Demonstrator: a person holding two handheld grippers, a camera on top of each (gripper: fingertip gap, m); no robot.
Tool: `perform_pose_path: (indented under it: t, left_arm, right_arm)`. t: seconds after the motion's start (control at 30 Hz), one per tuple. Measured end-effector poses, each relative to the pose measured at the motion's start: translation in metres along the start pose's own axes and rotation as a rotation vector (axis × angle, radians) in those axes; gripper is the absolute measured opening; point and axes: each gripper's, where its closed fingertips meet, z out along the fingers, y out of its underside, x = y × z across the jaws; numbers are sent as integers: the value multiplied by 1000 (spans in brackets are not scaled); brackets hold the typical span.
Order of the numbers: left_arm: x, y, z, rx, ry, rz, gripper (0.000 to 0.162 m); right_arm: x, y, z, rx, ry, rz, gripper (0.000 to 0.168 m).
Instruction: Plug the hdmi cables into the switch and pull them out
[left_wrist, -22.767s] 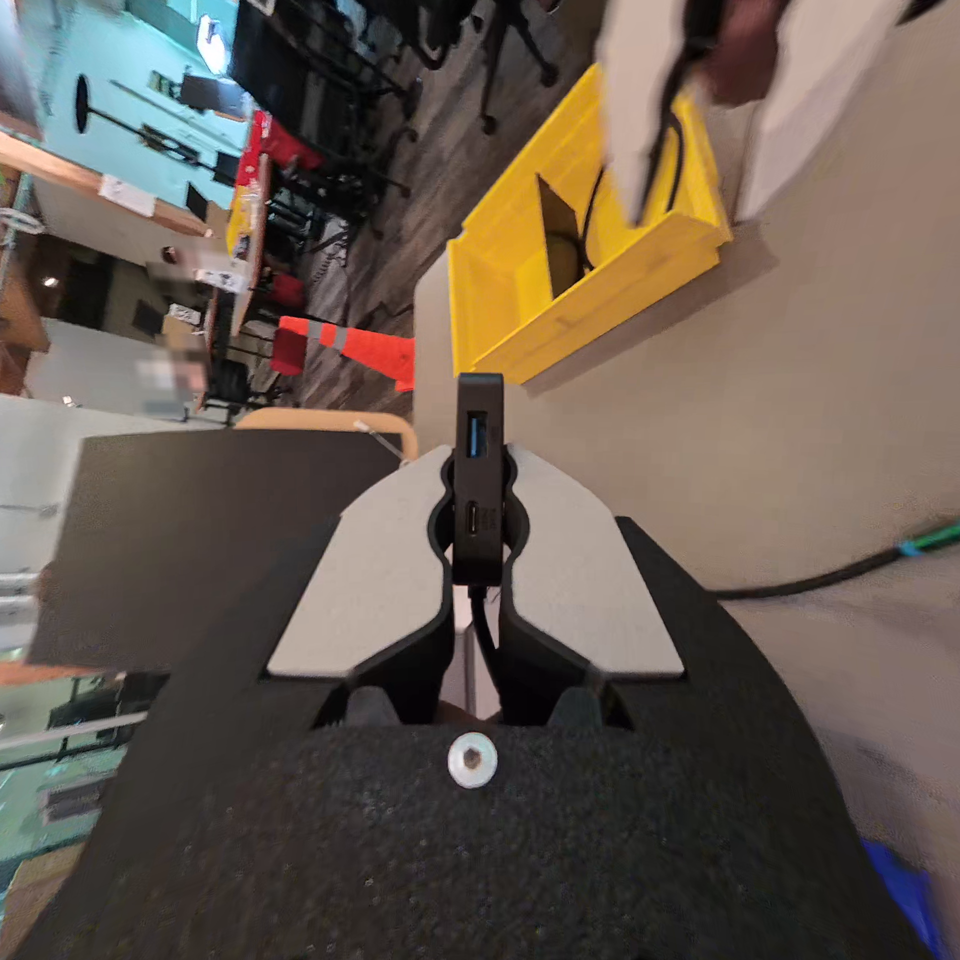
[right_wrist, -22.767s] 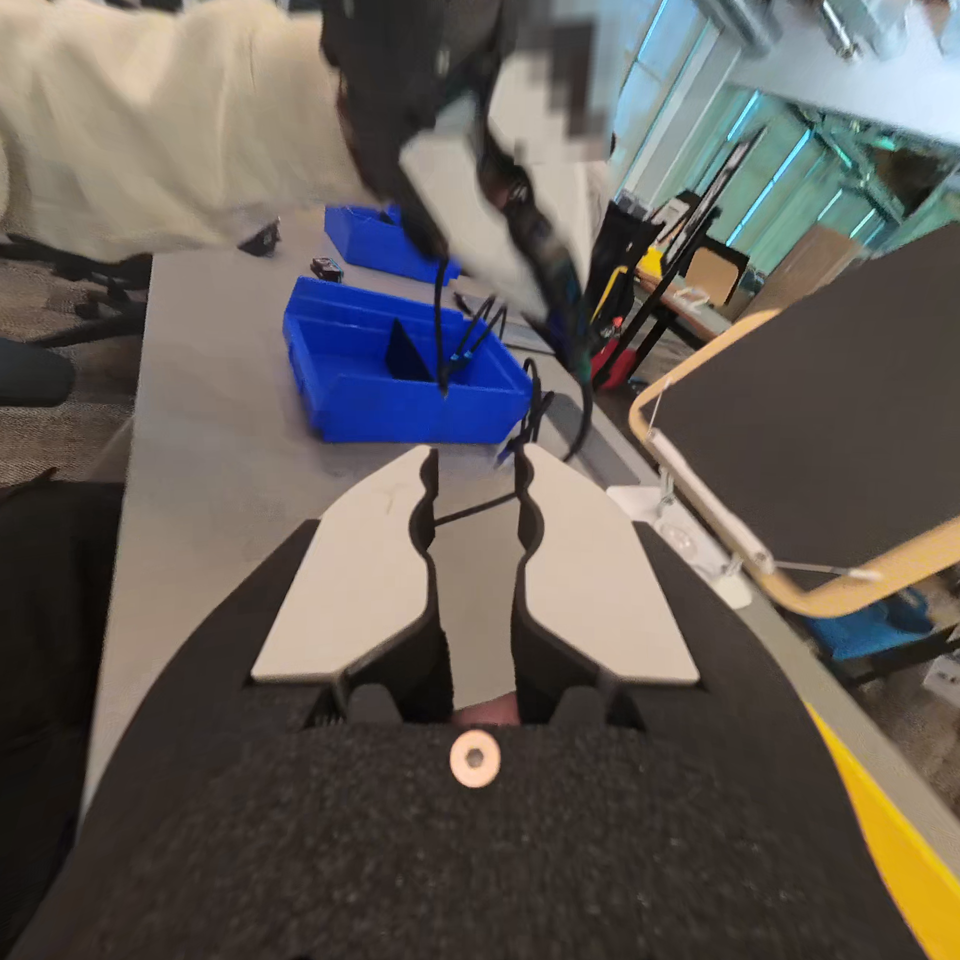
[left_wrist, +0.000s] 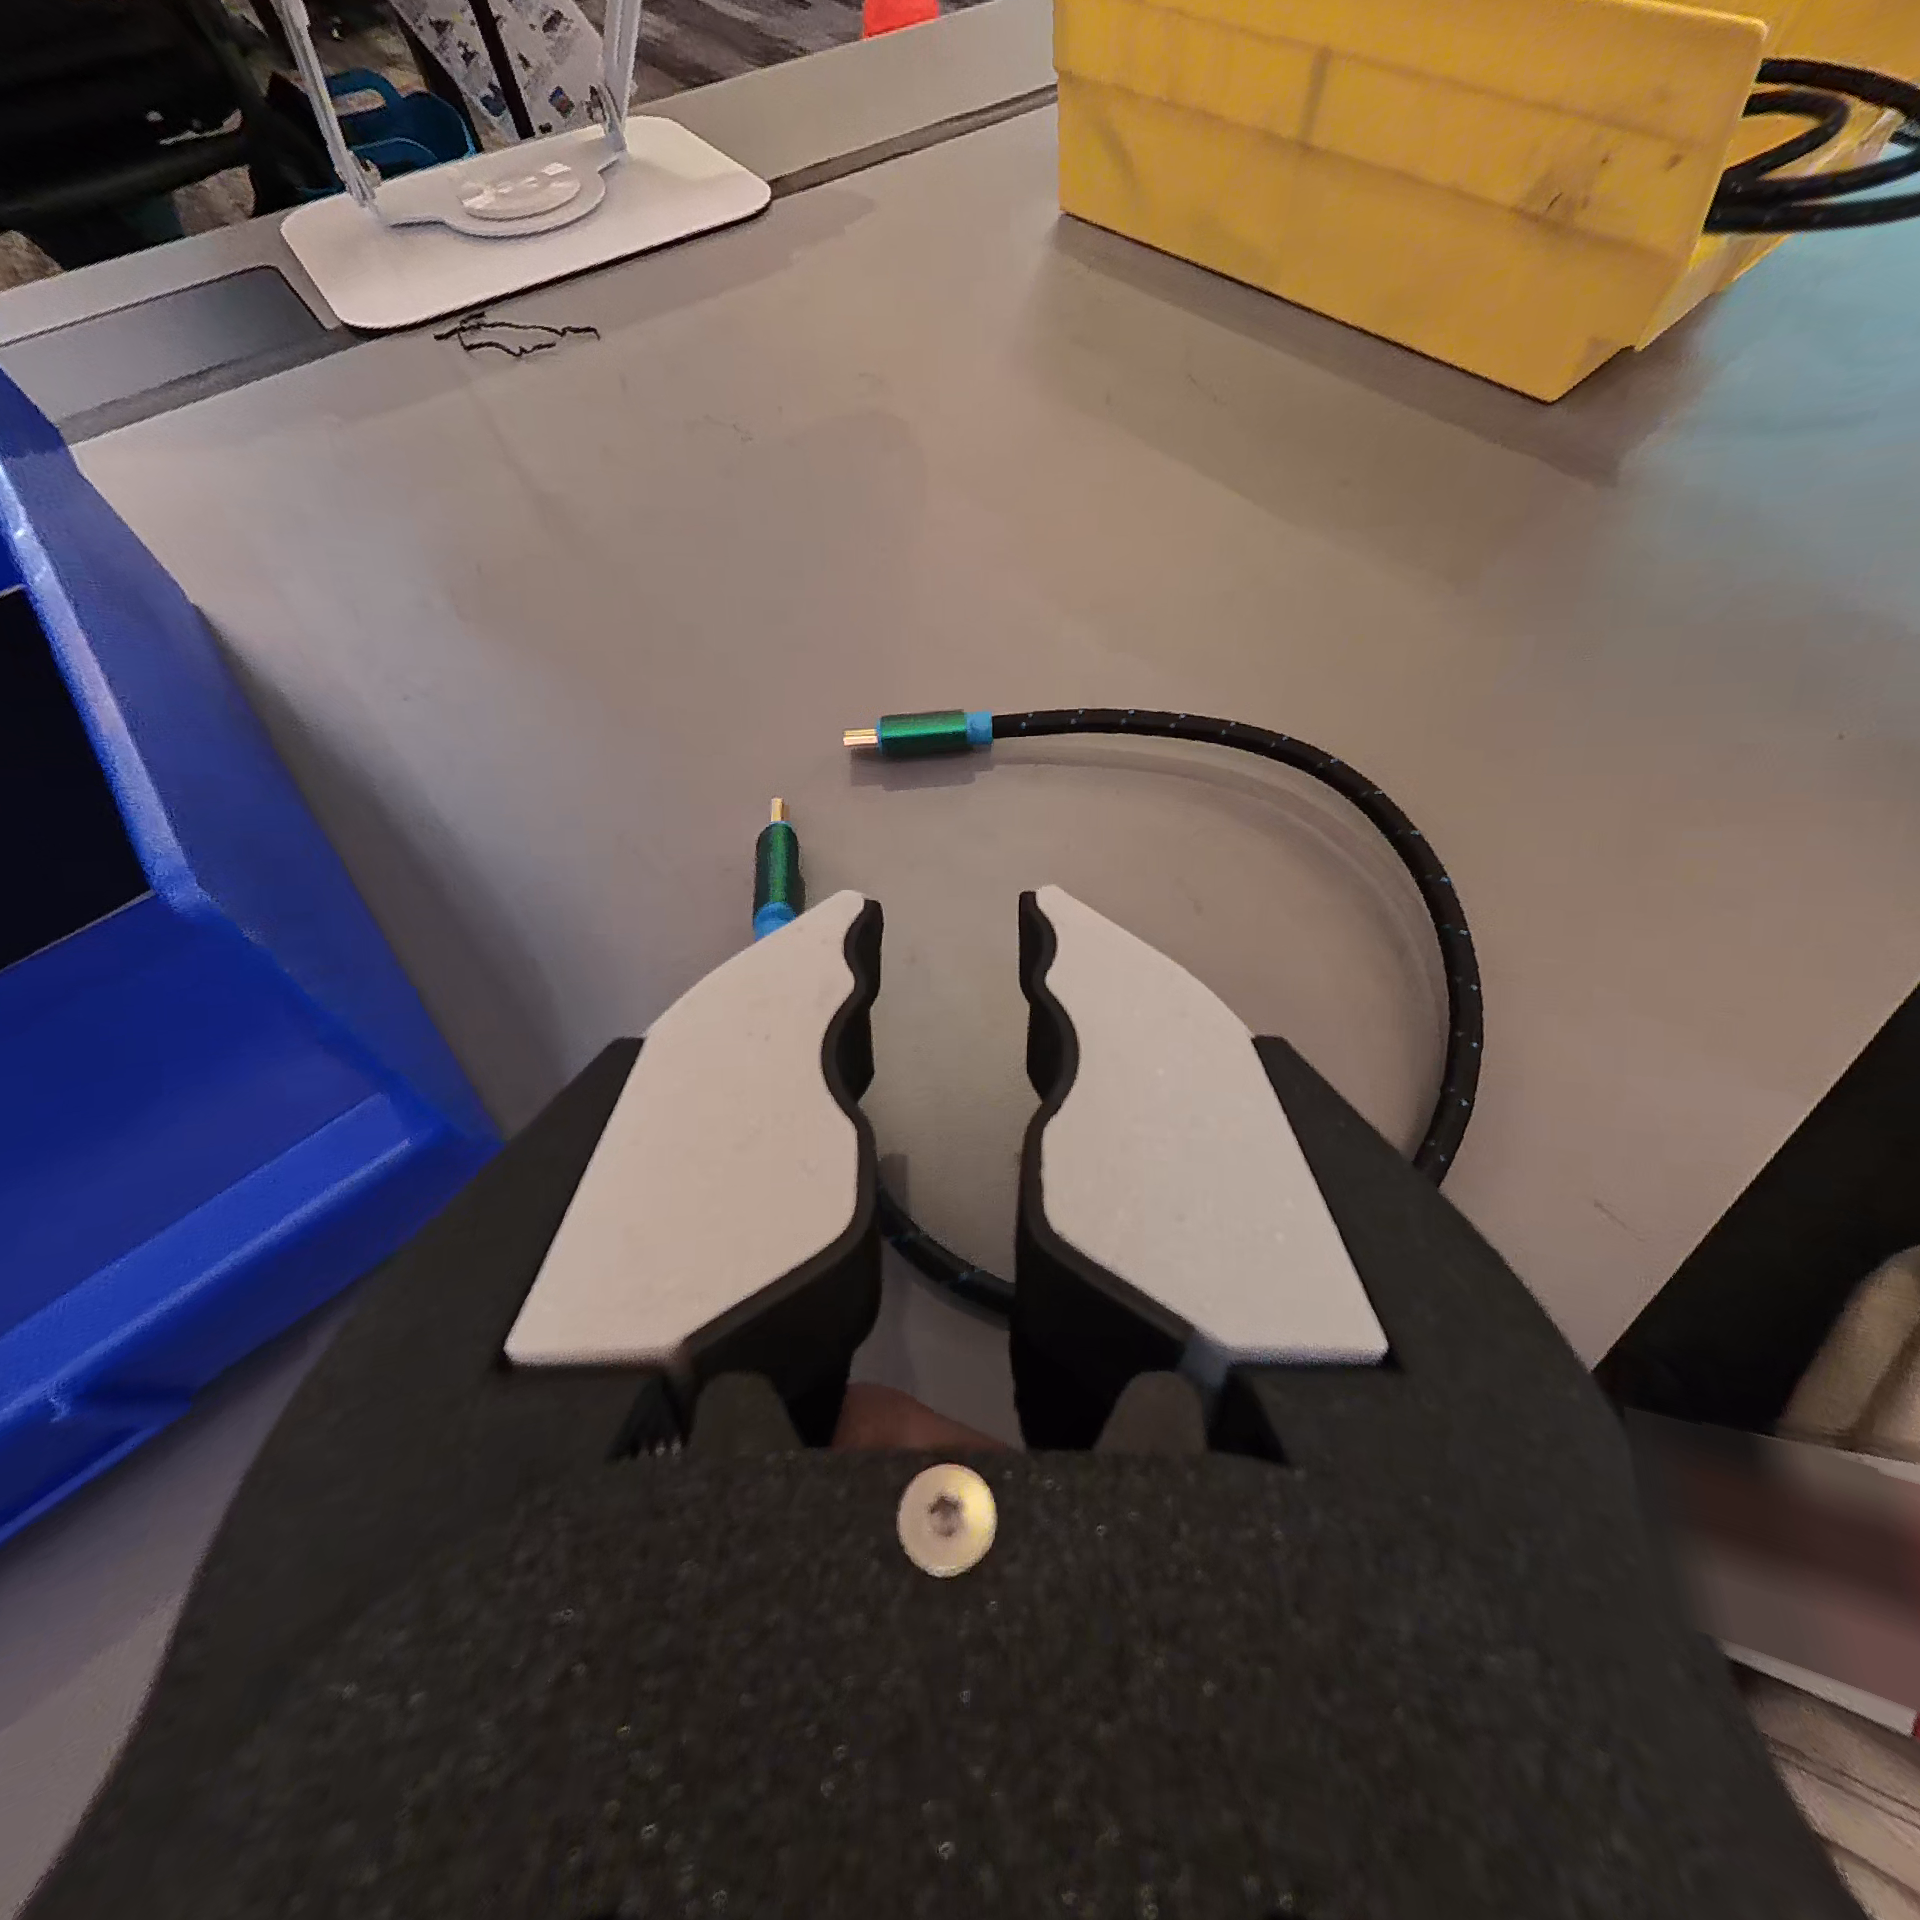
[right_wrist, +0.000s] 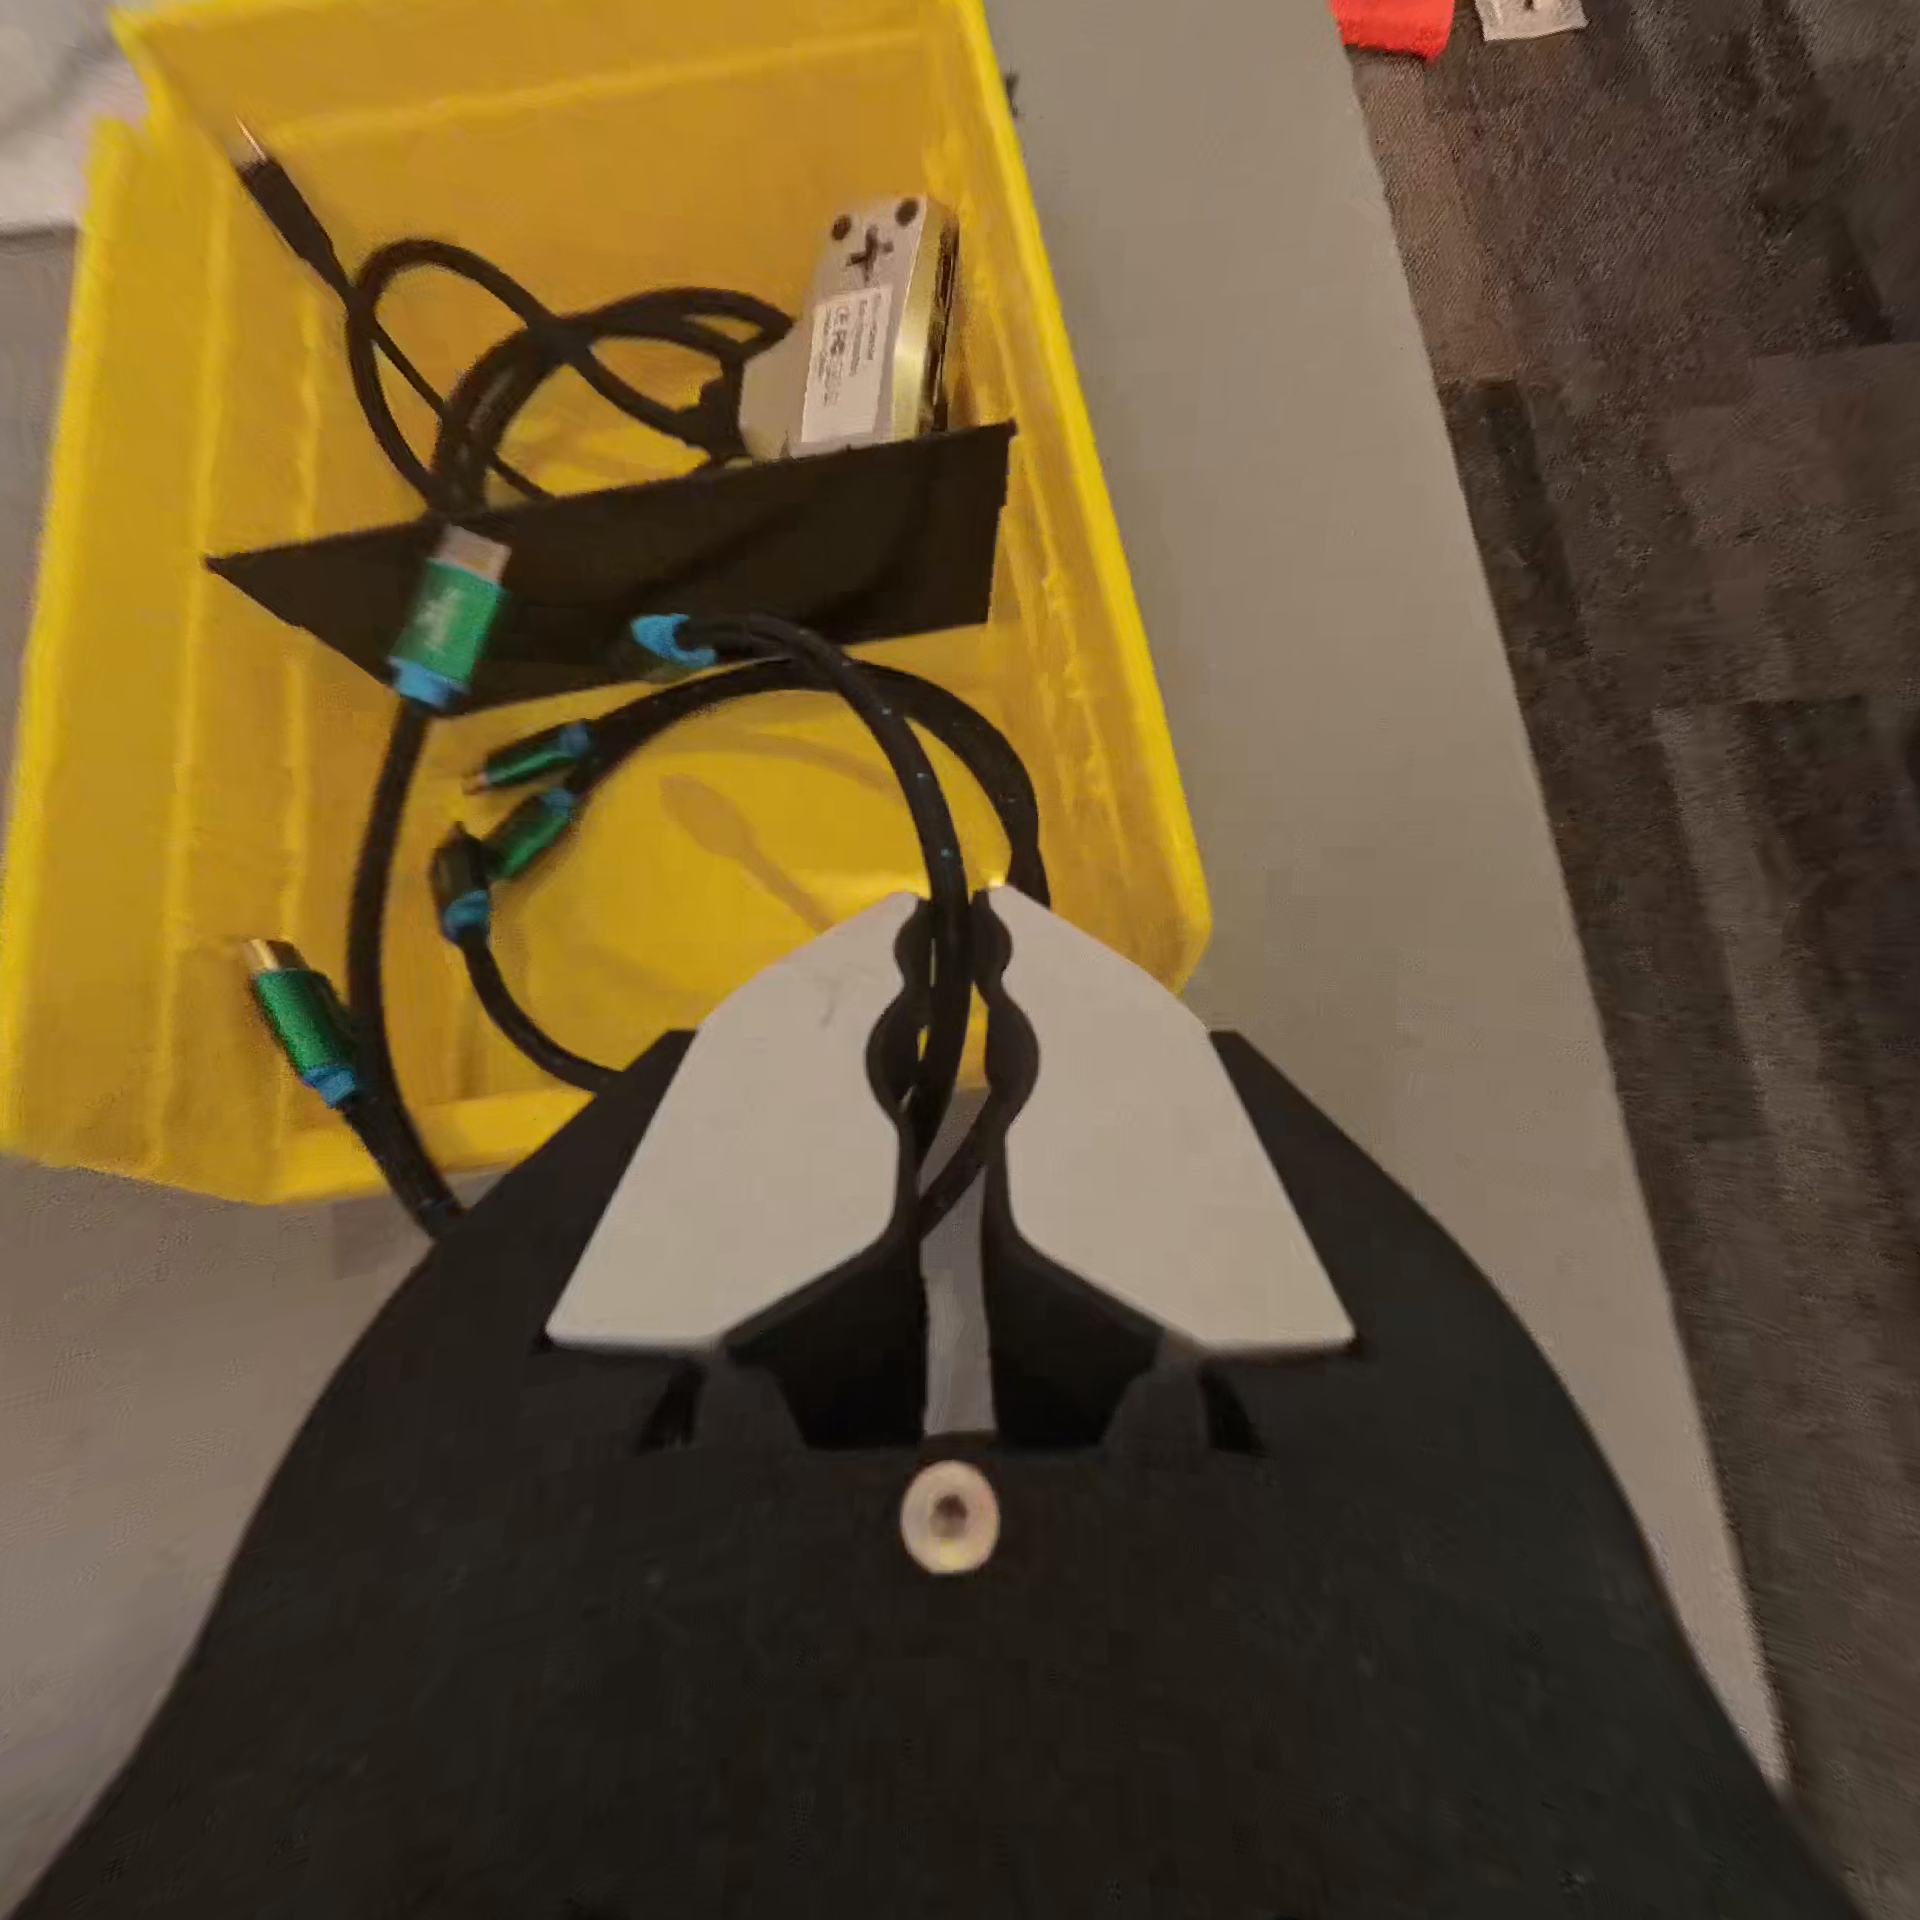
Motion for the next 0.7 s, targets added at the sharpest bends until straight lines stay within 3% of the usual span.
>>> perform_pose_path:
  t: [0.1, 0.23, 0.3, 0.4, 0.5, 0.57, 0.63, 0.7]
  left_arm:
    - [1, -1, 0, 4, 3, 0, 25]
    - [1, 0, -1, -2, -4, 7, 25]
    - [0, 0, -1, -3, -8, 6, 25]
    - [-1, 4, -1, -15, -12, 6, 25]
    - [-3, 6, -2, -20, -21, 12, 25]
    - [-3, 4, -2, -14, -23, 16, 25]
    - [-1, 2, -2, -1, -22, 21, 25]
    - [2, 1, -1, -1, -10, 25, 25]
  right_arm:
    - [3, -26, 22, -29, 38, -126, 7]
    - [7, -25, 57, -294, 86, -334, 9]
    - [9, -36, 64, -282, 133, -417, 15]
    - [20, -58, 43, -176, 225, -421, 33]
    - [30, -63, 1, -44, 226, -326, 35]
    - [32, -36, -18, -20, 129, -201, 31]
    - [32, 18, -23, -139, 16, -113, 30]
    - [38, 68, -24, -253, 7, -132, 22]
